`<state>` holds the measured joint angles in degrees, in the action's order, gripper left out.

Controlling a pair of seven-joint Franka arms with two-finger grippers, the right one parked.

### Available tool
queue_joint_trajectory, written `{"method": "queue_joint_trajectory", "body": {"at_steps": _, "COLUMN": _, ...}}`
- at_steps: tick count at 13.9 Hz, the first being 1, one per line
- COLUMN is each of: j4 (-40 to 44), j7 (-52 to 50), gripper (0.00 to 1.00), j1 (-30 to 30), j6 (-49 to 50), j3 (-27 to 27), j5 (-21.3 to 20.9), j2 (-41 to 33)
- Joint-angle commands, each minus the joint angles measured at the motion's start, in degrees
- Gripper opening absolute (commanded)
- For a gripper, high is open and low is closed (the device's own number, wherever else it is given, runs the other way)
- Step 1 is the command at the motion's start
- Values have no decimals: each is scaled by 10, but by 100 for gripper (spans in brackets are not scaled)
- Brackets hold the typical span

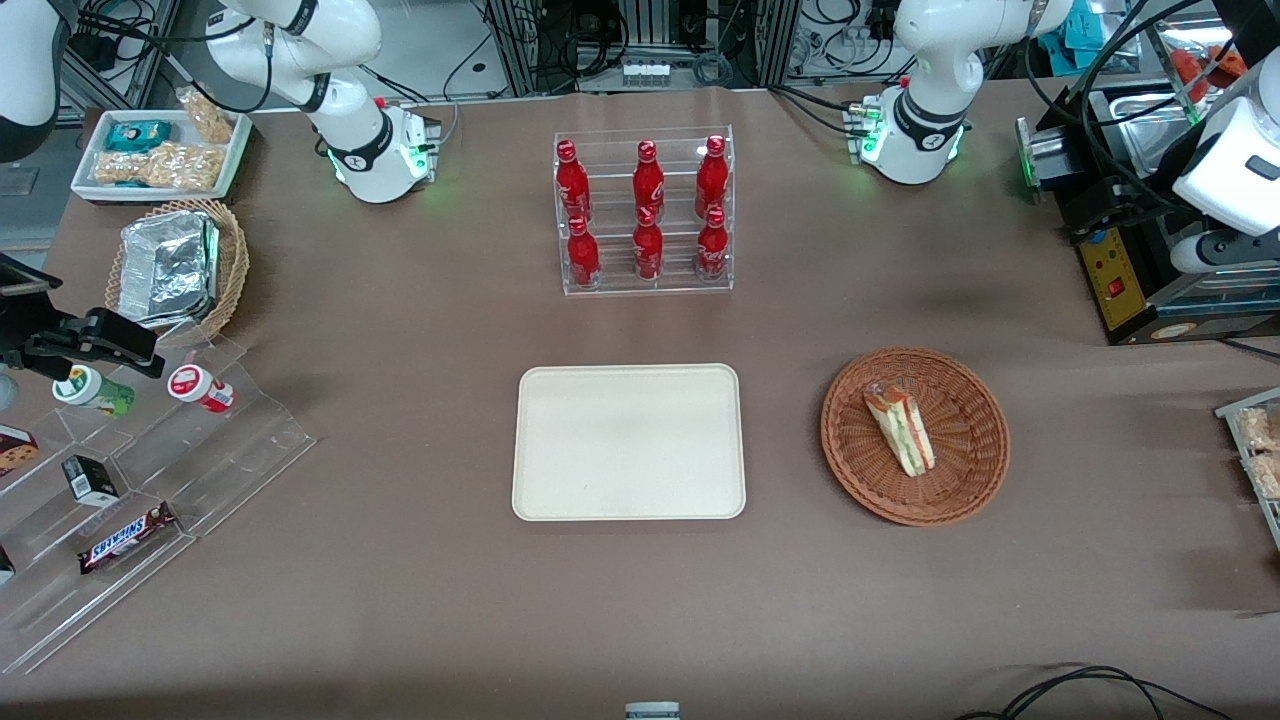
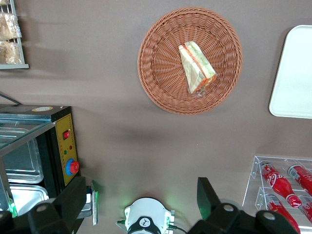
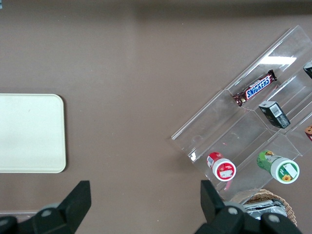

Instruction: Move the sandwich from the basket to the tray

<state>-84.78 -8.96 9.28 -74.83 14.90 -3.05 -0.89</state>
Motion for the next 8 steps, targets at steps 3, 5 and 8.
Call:
{"method": "queue_joint_trajectory", "body": {"at_steps": 3, "j4": 1, "j7": 6, "gripper": 100, "j1": -6, "j6": -8, "j3": -4, "j5": -1, "j2": -1}}
{"method": "queue_joint_trajectory", "body": {"at_steps": 5, "j4": 1, "j7": 5, "gripper": 100, "j1": -6, "j6": -8, "j3": -4, "j5": -1, "j2": 0}}
{"method": "queue_joint_trajectory", "body": {"at_steps": 8, "j4": 1, "j7": 3, "gripper": 100, "j1": -6, "j6": -8, "j3": -4, "j5": -1, "j2": -1}}
